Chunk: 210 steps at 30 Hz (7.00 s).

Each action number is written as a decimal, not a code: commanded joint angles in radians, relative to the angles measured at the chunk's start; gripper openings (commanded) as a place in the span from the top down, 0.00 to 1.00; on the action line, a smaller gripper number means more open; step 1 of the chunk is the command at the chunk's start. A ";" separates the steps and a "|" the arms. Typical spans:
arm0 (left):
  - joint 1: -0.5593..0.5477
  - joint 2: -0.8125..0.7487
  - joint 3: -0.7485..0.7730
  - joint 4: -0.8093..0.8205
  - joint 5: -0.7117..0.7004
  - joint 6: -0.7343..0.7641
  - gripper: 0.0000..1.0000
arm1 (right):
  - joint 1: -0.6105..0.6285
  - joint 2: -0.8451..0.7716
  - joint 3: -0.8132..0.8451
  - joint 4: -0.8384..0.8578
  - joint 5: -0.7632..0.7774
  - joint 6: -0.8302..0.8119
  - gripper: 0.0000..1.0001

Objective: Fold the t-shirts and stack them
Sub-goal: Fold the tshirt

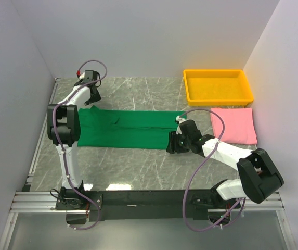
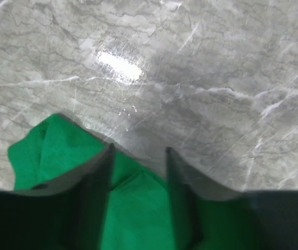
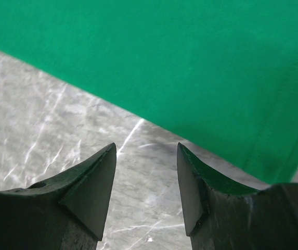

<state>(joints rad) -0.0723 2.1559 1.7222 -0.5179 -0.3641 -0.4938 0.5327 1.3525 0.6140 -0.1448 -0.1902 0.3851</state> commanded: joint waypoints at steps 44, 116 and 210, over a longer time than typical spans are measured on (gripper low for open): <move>0.191 0.002 -0.130 -0.134 -0.050 -0.138 0.53 | 0.519 0.226 0.168 -0.499 -0.024 0.040 0.54; -0.319 -0.002 0.252 -0.062 0.059 -0.034 0.00 | 0.486 0.271 0.558 -0.454 0.004 -0.023 0.42; -0.902 -0.847 -1.035 -0.257 0.312 -0.654 0.39 | 0.429 0.103 0.058 -0.443 0.103 0.405 1.00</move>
<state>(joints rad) -0.9646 1.2942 0.6746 -0.7841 -0.0715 -1.1633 0.9497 1.4273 0.6930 -0.5522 -0.1371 0.7948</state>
